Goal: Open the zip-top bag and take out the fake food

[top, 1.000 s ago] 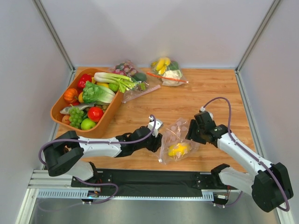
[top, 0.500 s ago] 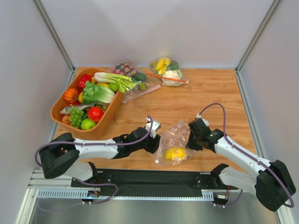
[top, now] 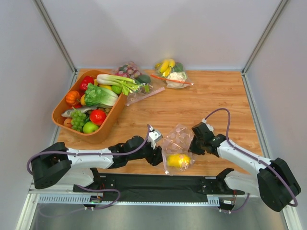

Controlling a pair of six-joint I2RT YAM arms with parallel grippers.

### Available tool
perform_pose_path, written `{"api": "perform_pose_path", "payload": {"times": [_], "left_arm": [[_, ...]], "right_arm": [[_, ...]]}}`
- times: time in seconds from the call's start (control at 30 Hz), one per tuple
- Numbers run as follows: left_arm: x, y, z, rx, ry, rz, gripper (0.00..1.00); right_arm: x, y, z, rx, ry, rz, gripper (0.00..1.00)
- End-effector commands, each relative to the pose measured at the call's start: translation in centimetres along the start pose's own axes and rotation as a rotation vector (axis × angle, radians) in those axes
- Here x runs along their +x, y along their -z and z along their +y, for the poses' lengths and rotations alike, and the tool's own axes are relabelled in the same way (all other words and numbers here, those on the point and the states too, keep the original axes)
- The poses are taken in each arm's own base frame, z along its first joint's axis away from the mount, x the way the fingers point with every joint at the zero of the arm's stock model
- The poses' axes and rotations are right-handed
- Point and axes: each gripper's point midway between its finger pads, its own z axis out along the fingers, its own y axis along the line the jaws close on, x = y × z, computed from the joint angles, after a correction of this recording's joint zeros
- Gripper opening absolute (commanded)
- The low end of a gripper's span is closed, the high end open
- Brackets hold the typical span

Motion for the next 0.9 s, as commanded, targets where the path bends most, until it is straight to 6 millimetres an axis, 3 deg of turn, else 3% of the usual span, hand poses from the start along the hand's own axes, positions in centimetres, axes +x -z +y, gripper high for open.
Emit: {"api": "perform_pose_path", "payload": {"times": [0.0,0.3,0.4,0.87], "left_arm": [[-0.7,-0.1,-2.6,0.134,-0.02,-0.024,0.62],[2.5,-1.8,-4.9,0.246,-0.075,0.125,0.51],[3.0,-2.1,-4.7,0.239,-0.08,0.139,0.56],[2.0,-4.2,-3.2,0.154,-0.094,0.073,0.72]], "right_arm": [[-1.3,-0.4,2.0,-0.054,-0.033,-0.042,0.0],[-1.8,-0.7,3.1,-0.077,-0.046,-0.046,0.0],[-1.9,-0.6,3.2,-0.084,-0.054,-0.049,0.0],[-1.4,-0.5,3.4,-0.098,-0.052,-0.024,0.0]]}}
